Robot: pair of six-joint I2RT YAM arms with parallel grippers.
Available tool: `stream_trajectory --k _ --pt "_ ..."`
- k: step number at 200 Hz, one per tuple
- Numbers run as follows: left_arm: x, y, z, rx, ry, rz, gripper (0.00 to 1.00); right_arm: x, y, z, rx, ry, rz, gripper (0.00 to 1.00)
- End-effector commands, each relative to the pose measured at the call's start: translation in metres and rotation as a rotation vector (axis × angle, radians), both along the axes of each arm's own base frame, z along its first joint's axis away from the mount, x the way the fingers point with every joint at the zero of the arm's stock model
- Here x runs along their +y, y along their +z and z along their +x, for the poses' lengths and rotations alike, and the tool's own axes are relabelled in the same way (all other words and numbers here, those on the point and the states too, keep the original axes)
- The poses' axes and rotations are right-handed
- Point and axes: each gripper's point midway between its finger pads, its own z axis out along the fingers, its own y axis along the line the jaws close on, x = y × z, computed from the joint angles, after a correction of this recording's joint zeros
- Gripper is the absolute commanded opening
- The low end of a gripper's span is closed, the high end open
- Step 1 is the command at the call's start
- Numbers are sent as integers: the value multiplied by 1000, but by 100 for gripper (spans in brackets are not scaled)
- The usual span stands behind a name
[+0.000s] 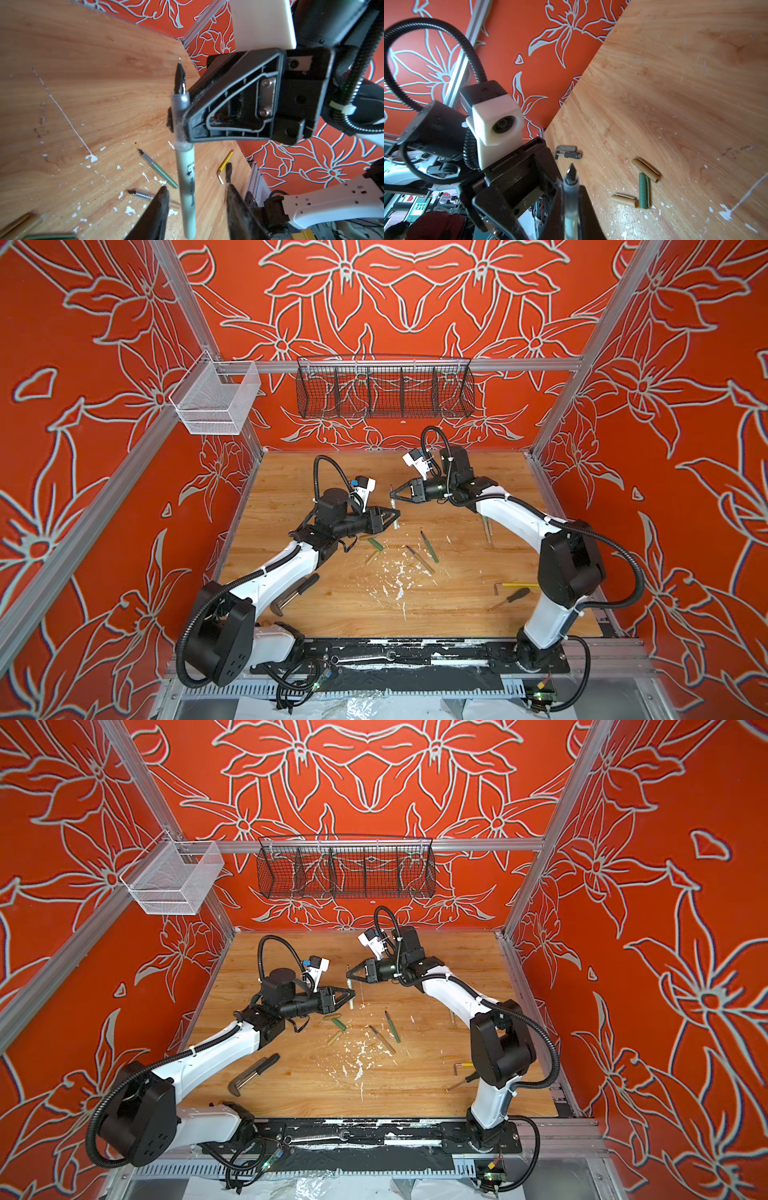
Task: Insert the pens into the pen caps
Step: 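Raise the pen upright with the right gripper toward the left gripper, then close the left gripper on the pen barrel while the right gripper releases it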
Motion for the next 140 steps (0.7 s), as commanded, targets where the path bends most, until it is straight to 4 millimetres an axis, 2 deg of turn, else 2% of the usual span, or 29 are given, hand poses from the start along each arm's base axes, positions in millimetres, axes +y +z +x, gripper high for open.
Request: stream_trajectory --k 1,32,66,74,84,113,136,140 --pt "-7 20 8 -73 -11 -27 32 4 35 -5 -52 35 111 4" --pt "-8 18 11 -60 -12 -19 17 5 35 -5 -52 43 113 4" --pt "0 9 16 -28 56 7 5 6 30 -4 -42 50 103 5" --pt "3 8 17 -15 75 15 0 6 27 -3 -32 45 92 7" --pt "9 4 17 16 102 28 0 6 18 -2 -15 35 59 14" --pt "44 -29 10 234 220 114 0 4 -20 -7 0 60 -141 31" --pt "82 -48 -7 315 347 207 0 6 -51 -16 2 110 -274 38" --pt "87 -46 -10 308 365 216 0 7 -57 -17 4 116 -295 39"
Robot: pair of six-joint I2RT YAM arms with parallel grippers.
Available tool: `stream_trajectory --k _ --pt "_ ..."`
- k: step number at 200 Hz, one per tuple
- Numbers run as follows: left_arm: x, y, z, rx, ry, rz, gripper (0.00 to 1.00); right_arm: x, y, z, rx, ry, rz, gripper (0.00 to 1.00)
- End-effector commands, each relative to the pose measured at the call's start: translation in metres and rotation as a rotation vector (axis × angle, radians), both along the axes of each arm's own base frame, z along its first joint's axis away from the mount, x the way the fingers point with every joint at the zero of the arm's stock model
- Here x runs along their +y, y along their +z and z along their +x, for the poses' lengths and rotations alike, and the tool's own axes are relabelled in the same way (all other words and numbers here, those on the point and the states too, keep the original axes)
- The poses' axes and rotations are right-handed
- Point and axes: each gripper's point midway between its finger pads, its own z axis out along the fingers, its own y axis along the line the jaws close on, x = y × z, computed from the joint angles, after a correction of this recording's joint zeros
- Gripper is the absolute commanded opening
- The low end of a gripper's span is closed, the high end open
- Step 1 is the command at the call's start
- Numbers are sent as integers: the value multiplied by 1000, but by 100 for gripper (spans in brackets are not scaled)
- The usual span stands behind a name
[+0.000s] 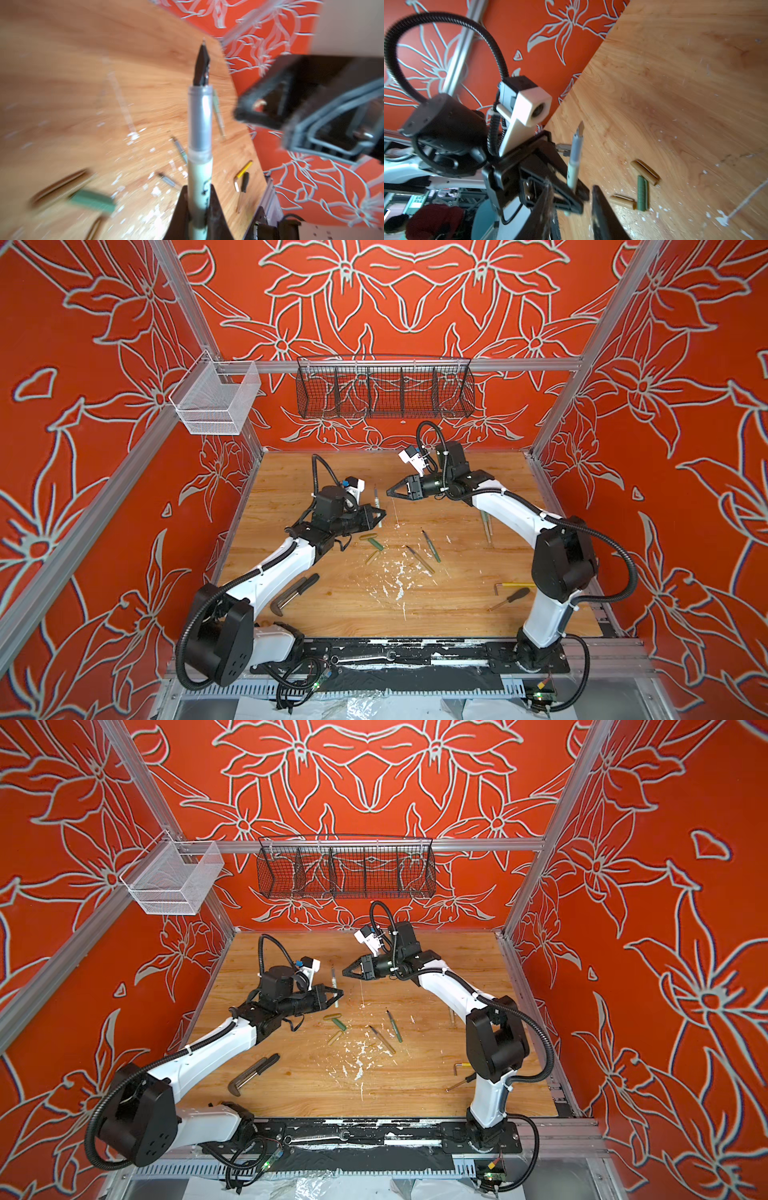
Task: Insert the pens into the pen caps
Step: 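Close the left gripper on the pen barrel while the right gripper releases it, then move the right gripper down toward the tan cap on the table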
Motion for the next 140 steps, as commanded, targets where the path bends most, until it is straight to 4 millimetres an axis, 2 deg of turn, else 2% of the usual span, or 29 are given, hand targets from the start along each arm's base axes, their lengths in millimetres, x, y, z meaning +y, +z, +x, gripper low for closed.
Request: stream_trajectory --k 1,34,38,56,107,140 --pt "41 -15 -22 105 144 108 0 -2 -48 -21 20 78 -198 39" --pt "86 -20 -49 140 286 197 0 14 -81 -39 38 170 -292 44" --pt "90 -13 -54 120 302 195 0 16 -86 -41 42 184 -306 44" --pt "104 -9 -69 115 340 217 0 30 -104 -53 51 247 -358 47" --pt "125 -14 -101 140 374 285 0 66 -140 -73 91 364 -426 52" --pt "130 -16 -112 148 378 302 0 75 -165 -76 126 384 -472 53"
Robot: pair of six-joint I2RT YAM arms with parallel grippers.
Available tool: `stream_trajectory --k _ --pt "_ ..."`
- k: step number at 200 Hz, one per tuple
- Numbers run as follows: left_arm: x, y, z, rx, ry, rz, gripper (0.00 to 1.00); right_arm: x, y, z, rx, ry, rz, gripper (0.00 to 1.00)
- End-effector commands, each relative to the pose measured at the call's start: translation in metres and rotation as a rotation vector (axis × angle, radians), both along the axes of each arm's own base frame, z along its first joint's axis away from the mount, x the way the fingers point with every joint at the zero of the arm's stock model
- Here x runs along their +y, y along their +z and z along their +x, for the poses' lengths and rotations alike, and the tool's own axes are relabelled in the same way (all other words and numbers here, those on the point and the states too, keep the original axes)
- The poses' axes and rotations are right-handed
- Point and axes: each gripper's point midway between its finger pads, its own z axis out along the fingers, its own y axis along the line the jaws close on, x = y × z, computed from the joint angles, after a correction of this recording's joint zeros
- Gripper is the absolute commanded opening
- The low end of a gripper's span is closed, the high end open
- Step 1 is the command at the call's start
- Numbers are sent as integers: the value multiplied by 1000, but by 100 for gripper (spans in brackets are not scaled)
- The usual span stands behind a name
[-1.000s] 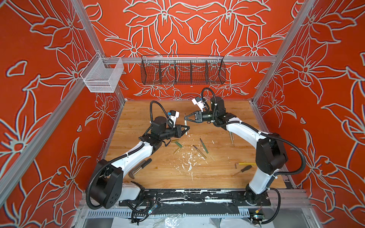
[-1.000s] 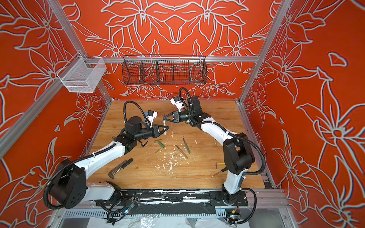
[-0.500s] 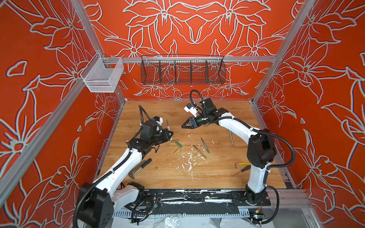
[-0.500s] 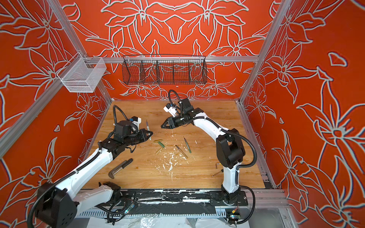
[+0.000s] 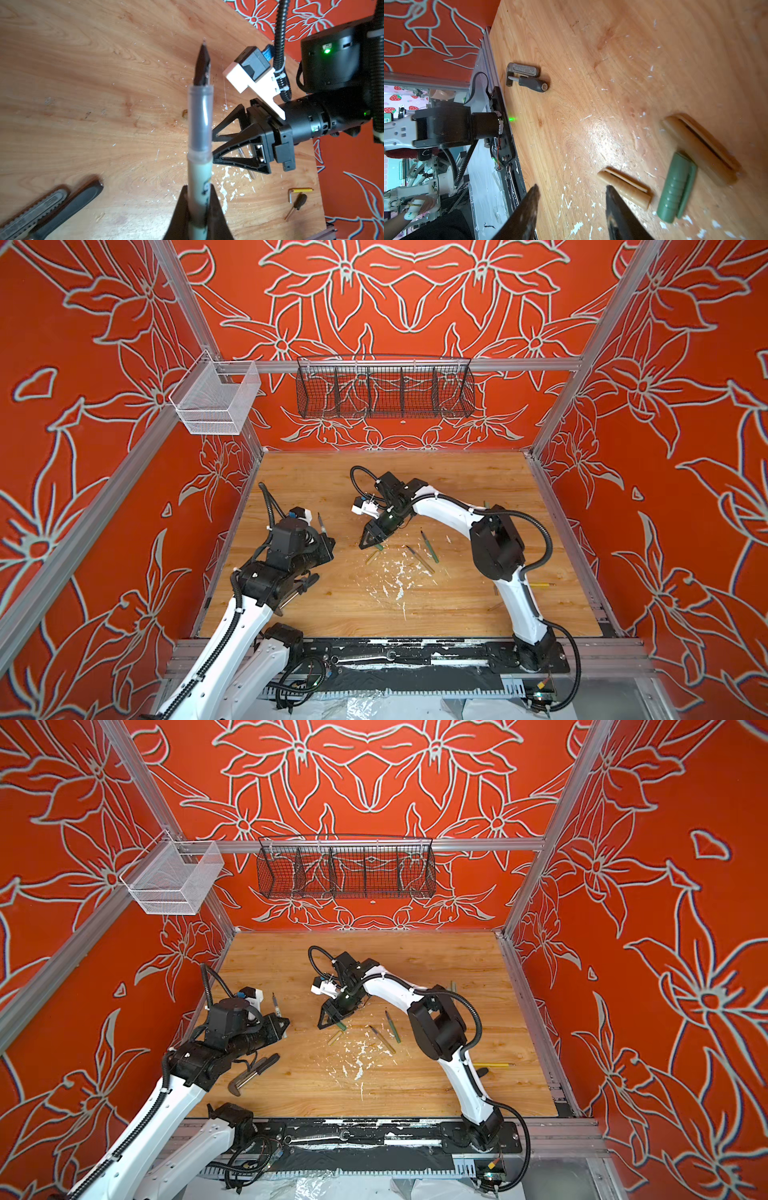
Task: Insert the pens into the pen caps
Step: 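Move the right gripper down toward the tan cap on the table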
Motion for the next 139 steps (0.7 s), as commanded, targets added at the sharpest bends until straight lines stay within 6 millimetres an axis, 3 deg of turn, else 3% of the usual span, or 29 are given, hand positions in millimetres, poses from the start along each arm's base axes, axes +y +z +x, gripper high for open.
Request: stream_trajectory --k 1,62,139 --pt "11 -12 -15 51 19 48 0 -4 -17 -4 12 35 -56 53" --pt "14 -7 -22 49 29 43 0 -13 -53 -3 36 41 -165 55" --pt "8 -1 -12 61 -9 55 0 -34 -66 -10 9 79 -266 55"
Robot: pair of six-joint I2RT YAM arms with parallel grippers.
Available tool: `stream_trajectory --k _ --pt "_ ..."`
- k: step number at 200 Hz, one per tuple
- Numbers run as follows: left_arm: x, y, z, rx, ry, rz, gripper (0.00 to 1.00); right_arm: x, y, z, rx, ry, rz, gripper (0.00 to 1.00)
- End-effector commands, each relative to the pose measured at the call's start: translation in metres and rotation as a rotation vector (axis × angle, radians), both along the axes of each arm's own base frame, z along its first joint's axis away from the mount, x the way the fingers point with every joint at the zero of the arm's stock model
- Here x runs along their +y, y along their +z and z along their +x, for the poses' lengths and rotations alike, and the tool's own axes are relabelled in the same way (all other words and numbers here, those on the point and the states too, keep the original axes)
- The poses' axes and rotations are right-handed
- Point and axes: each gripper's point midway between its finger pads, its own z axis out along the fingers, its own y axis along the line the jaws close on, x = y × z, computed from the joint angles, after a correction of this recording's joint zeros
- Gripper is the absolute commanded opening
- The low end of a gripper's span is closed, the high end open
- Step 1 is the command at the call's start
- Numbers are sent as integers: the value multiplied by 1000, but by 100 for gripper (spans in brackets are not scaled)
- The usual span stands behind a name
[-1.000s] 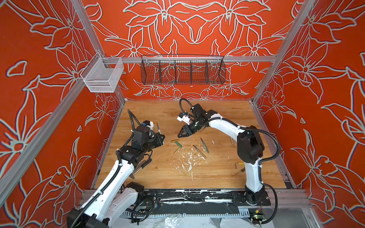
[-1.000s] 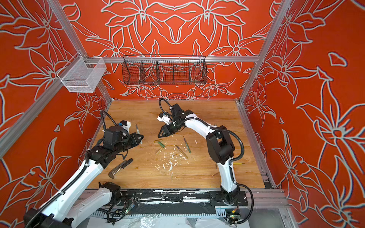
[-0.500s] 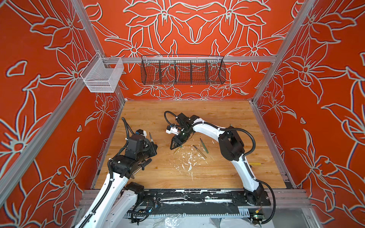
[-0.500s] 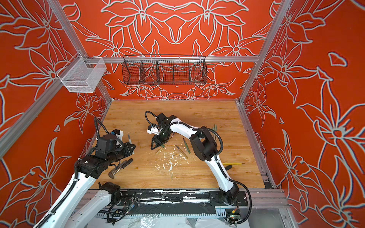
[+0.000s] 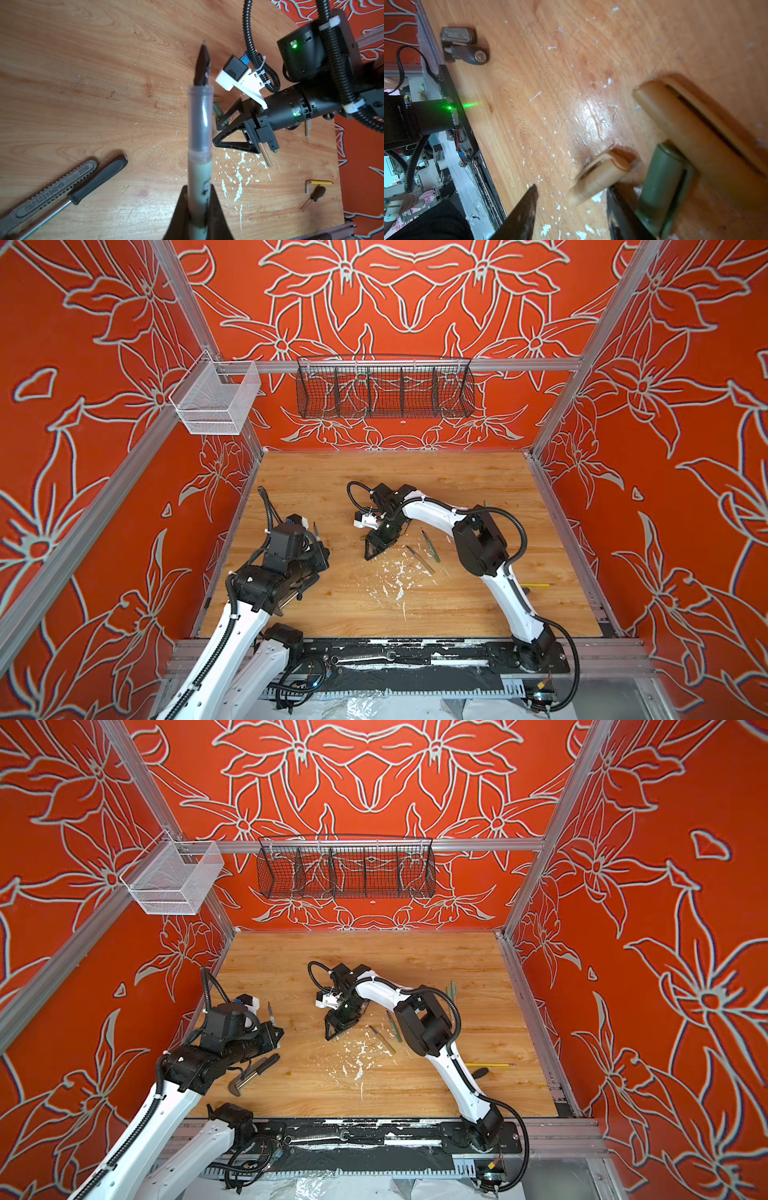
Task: Insert the pens into the pen caps
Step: 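Move the right gripper down toward the tan cap on the table, then grasp the tan cap with the right gripper and lift it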
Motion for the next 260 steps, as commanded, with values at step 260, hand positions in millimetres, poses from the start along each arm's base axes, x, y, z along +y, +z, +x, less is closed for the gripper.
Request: stream_trajectory --k 260 --pt "-8 35 57 -75 -148 -50 0 -17 -65 25 -51 -177 -498 24"
